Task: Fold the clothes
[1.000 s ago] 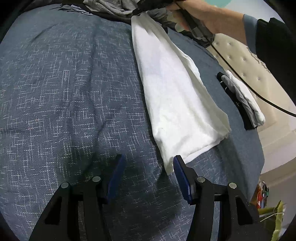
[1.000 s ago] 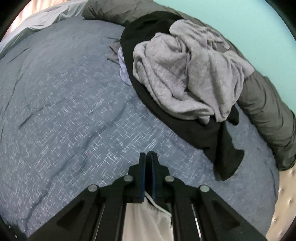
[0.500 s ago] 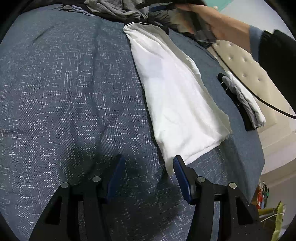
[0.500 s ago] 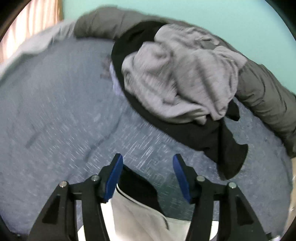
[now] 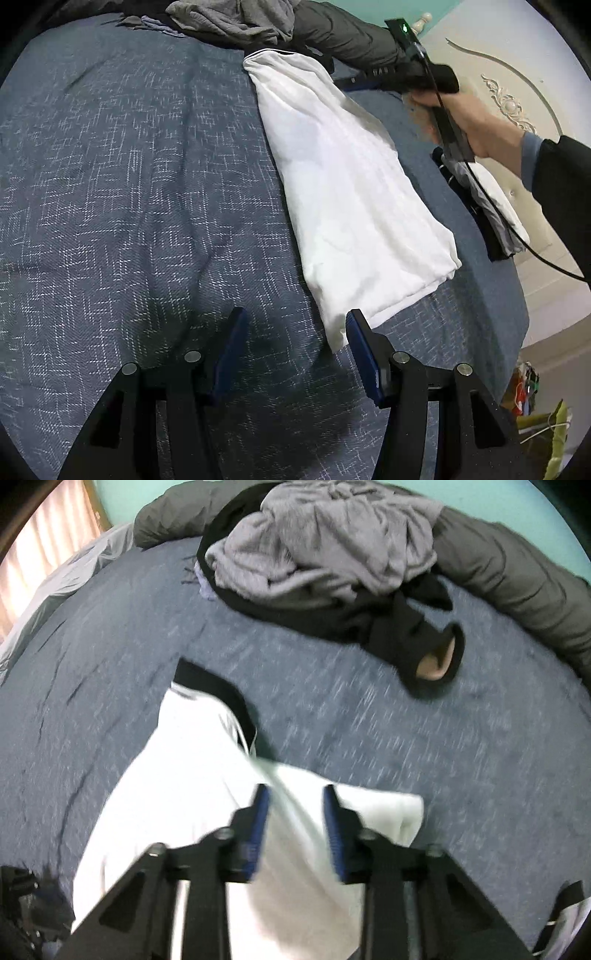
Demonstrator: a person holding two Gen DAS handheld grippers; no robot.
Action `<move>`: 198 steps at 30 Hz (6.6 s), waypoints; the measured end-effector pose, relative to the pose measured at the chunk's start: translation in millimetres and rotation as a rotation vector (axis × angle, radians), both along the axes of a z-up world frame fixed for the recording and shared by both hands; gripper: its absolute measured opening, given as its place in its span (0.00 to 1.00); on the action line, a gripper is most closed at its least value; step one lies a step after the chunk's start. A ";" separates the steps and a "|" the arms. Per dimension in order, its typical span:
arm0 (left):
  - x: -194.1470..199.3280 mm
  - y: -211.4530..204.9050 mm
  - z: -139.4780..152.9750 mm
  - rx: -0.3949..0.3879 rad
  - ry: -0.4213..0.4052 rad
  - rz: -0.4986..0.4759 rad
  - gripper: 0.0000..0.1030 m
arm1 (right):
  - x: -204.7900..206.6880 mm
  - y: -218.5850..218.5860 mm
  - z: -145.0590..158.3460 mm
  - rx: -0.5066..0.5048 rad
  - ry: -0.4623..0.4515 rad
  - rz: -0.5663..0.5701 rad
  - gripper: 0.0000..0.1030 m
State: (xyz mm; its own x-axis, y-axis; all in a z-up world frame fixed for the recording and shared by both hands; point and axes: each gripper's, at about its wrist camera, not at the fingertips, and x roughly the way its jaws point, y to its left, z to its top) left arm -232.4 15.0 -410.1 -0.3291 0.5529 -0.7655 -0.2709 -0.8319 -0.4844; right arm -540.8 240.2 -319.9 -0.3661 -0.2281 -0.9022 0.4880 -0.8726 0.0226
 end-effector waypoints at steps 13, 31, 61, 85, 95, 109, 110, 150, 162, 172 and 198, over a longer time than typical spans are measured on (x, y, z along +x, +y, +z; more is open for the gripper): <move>-0.9 -0.6 -2.8 -0.002 -0.007 0.002 0.57 | -15.1 16.0 -0.1 0.091 0.102 -0.191 0.01; -0.1 -2.9 4.9 0.005 -0.001 -0.005 0.57 | 22.0 65.5 3.4 -0.120 0.064 -0.269 0.31; -1.7 13.6 1.1 0.024 -0.007 -0.020 0.57 | 80.6 95.9 -3.6 -0.166 0.037 -0.460 0.35; -9.8 17.1 -5.5 0.215 -0.064 -0.039 0.06 | 303.4 100.8 -20.4 -0.543 -0.009 -0.695 0.40; -2.5 9.4 6.5 0.205 -0.018 -0.054 0.04 | 303.6 82.4 -17.3 -0.443 -0.019 -0.592 0.07; 12.4 1.8 -14.8 0.160 -0.092 -0.059 0.02 | 314.3 104.2 -32.9 -0.390 -0.097 -0.580 0.04; 12.3 1.9 -16.1 0.158 -0.097 -0.058 0.02 | 313.7 104.2 -34.4 -0.389 -0.102 -0.580 0.04; -18.9 -15.2 -27.5 0.263 -0.107 0.043 0.04 | 285.0 109.3 -9.1 -0.292 -0.137 -0.512 0.21; -19.2 -12.3 -25.6 0.208 -0.083 0.017 0.04 | 135.1 96.3 7.5 -0.298 -0.002 -0.453 0.47; -18.0 -7.0 -24.1 0.187 -0.074 0.007 0.04 | 78.0 80.8 -23.9 -0.200 -0.040 -0.448 0.32; -6.6 -9.1 -20.6 0.196 -0.089 0.048 0.06 | 57.6 87.3 -33.5 -0.125 0.057 -0.484 0.08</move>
